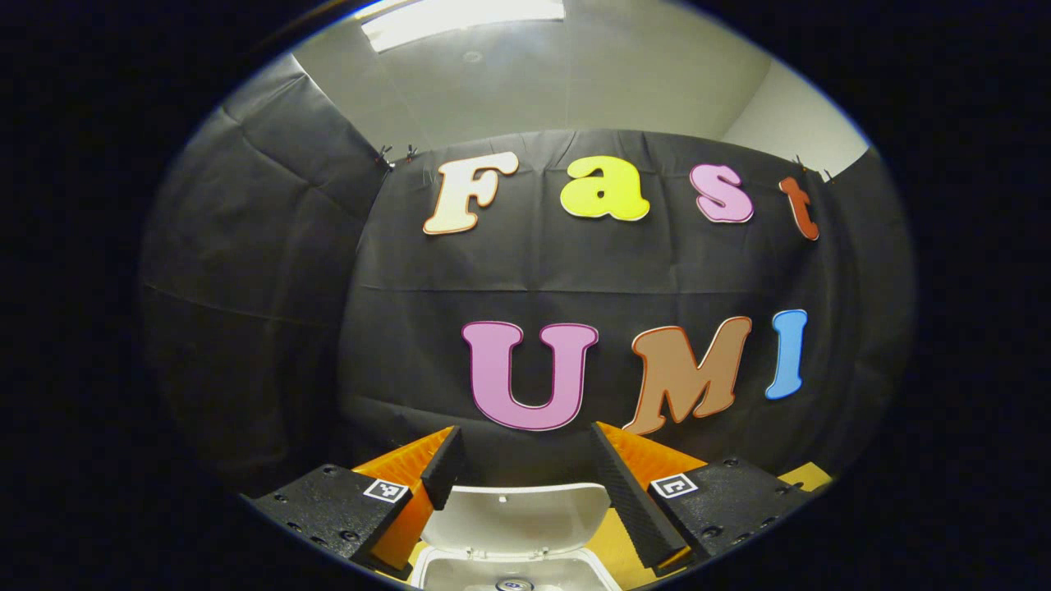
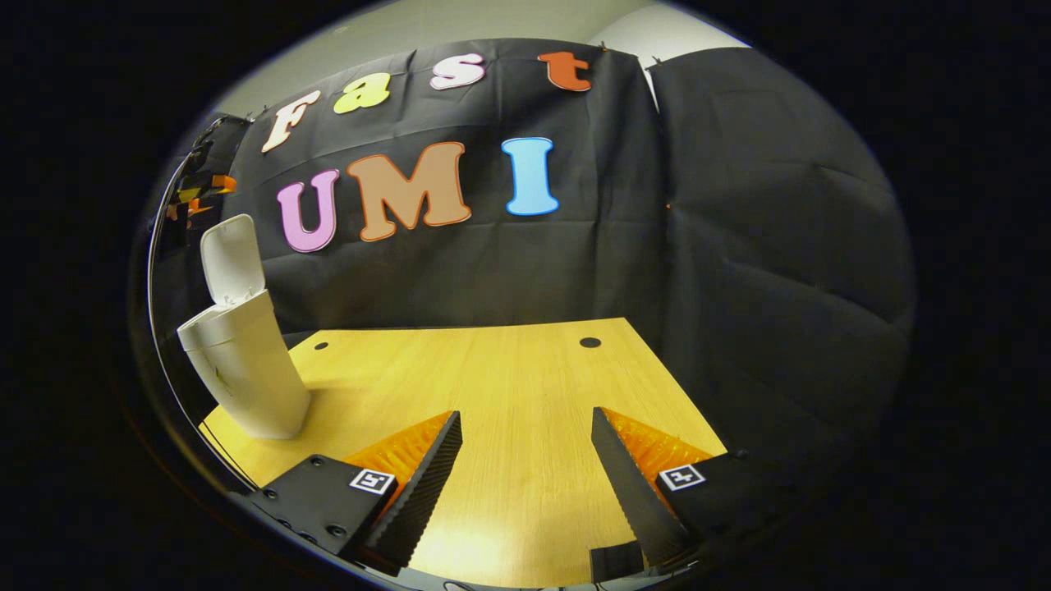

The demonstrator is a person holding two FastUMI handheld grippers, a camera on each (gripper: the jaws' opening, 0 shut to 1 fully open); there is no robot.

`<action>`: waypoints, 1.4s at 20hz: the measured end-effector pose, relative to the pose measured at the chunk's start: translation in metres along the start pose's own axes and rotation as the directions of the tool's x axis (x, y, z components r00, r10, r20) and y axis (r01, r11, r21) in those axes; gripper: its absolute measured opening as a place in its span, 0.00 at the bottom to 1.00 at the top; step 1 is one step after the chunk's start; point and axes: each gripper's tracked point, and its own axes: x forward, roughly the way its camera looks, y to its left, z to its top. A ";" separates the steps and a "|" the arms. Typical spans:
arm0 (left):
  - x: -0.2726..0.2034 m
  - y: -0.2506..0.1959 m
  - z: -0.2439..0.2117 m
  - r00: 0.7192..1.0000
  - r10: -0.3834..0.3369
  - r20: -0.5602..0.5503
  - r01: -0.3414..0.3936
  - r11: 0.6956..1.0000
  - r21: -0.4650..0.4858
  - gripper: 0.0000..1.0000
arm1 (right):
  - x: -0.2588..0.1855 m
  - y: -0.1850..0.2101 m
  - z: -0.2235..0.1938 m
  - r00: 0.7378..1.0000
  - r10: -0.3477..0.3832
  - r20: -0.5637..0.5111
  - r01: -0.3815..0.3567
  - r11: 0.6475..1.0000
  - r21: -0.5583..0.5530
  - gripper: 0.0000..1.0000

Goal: Press the lid of the desktop garbage bin to open it, pick up the crumpled paper on the desktop and throw it into the bin, then pick up the pop can on the desktop and drop it into the bin, and finally close the garbage bin lid.

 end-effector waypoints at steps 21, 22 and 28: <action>-0.066 -0.018 -0.082 0.988 -0.070 -0.137 0.065 0.997 -0.041 0.92 | 0.012 0.037 0.006 0.997 0.073 0.009 -0.073 0.997 -0.018 1.00; -0.073 -0.019 -0.086 0.988 -0.071 -0.136 0.066 0.997 -0.042 0.89 | 0.012 0.039 0.005 0.997 0.079 0.006 -0.079 0.997 -0.023 1.00; -0.111 -0.018 -0.122 0.986 -0.058 -0.158 0.041 0.994 -0.106 0.92 | 0.014 0.044 -0.001 0.993 0.112 -0.021 -0.113 0.992 -0.053 1.00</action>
